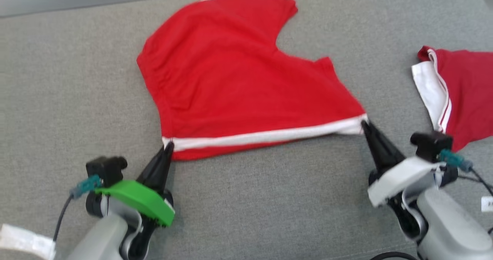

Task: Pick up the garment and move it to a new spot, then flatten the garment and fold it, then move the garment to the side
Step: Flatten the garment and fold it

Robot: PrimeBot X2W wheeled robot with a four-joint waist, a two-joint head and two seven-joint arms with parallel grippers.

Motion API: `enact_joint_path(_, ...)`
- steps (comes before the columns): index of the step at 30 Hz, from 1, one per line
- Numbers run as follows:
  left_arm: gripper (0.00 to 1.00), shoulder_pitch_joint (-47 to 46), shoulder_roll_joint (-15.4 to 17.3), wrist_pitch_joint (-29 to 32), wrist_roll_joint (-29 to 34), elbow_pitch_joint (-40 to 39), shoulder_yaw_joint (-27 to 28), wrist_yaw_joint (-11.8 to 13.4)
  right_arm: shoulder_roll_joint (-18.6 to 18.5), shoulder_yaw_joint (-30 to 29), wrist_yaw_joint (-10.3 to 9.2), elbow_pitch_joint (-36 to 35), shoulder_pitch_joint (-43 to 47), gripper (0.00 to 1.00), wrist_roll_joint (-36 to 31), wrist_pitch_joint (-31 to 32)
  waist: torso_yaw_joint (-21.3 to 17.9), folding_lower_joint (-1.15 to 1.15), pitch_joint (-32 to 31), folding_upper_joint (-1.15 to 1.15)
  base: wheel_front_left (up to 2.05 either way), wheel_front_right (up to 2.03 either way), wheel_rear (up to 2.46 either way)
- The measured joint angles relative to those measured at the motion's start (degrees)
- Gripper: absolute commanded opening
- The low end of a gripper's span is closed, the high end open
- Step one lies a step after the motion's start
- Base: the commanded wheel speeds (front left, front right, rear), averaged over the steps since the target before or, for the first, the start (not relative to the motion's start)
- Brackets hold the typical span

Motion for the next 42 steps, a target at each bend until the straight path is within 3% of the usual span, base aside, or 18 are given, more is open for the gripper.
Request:
enact_joint_path(11, 0.00, 17.08, -1.97, 0.00, 0.76, -1.21, 5.03, 0.00, -0.38, 4.93, 0.01, 2.94, 11.54, 0.00, 0.45, 0.00, -0.38, 0.00, -10.80, 0.00, 0.00, 0.00, 0.00)
enact_joint_path(20, 0.00, 26.25, -5.34, 0.00, 3.10, -4.28, 7.45, 0.00, 0.24, 3.25, 0.01, 2.33, 18.68, 0.00, 0.26, -0.01, -0.03, 0.00, -17.29, 0.00, 0.00, 0.00, 0.00)
enact_joint_path(28, 0.00, 29.09, -6.12, 0.00, 5.02, -7.44, 9.42, 0.00, 1.24, -0.25, 0.00, -0.26, 22.49, 0.00, -1.52, 0.00, 1.98, 0.00, -17.50, 0.00, 0.00, 0.00, 0.00)
enact_joint_path(33, 0.00, 25.67, -6.23, 0.00, 5.99, -12.77, 9.39, 0.00, 1.94, -5.65, 0.00, -3.60, 17.07, 0.00, -3.43, 0.00, 3.39, 0.00, -15.17, 0.00, 0.00, 0.00, 0.00)
enact_joint_path(42, 0.00, 16.57, -9.50, -0.01, 5.90, -15.89, 10.16, 0.00, 0.79, -4.25, 0.00, 2.72, -0.81, 0.00, -8.69, 0.00, 6.94, 0.00, -9.85, 0.00, 0.00, 0.00, 0.00)
